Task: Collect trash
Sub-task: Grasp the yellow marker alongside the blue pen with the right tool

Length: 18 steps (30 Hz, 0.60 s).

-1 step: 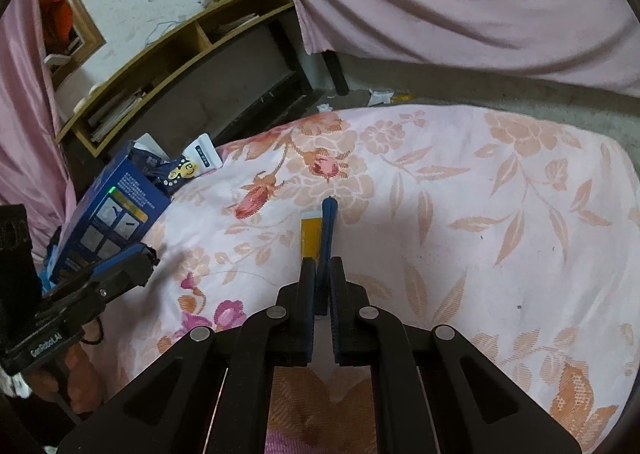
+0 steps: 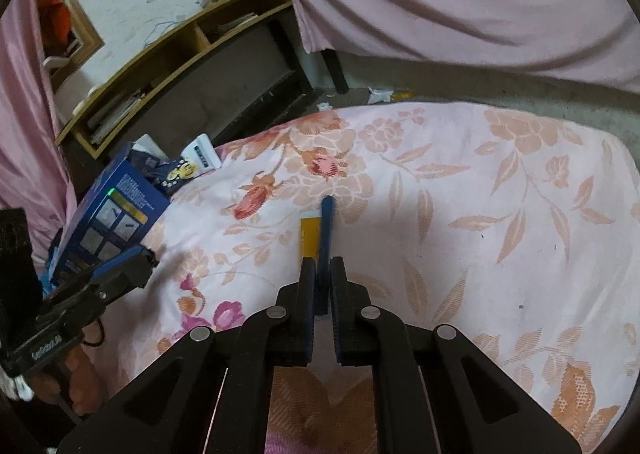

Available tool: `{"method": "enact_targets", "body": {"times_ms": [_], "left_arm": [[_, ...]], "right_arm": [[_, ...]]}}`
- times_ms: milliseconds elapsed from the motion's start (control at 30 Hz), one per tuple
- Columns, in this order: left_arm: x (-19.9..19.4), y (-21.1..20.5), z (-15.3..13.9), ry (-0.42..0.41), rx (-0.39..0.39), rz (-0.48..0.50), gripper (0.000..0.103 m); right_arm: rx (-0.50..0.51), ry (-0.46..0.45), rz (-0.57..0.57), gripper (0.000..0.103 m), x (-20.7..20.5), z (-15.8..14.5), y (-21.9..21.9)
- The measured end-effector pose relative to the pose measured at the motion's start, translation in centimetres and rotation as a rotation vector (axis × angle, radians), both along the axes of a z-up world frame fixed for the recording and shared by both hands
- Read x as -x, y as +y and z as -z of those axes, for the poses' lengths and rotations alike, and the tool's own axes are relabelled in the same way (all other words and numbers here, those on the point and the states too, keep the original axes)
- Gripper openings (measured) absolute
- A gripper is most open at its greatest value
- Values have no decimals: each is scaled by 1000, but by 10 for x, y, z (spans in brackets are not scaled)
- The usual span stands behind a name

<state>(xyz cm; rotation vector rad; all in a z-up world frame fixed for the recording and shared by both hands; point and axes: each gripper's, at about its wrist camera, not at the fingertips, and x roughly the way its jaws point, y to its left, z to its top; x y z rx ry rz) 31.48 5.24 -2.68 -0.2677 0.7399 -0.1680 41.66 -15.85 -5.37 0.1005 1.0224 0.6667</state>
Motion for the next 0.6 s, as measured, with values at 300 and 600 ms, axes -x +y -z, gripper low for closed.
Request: {"method": "enact_targets", "body": {"times_ms": [300, 600], "left_arm": [[-1, 1, 1, 5, 3, 3, 29], [-10, -3, 11, 75, -34, -3, 29]], "right_arm": [[-12, 22, -16, 30, -10, 3, 9], [60, -7, -88, 30, -2, 2, 15]]}}
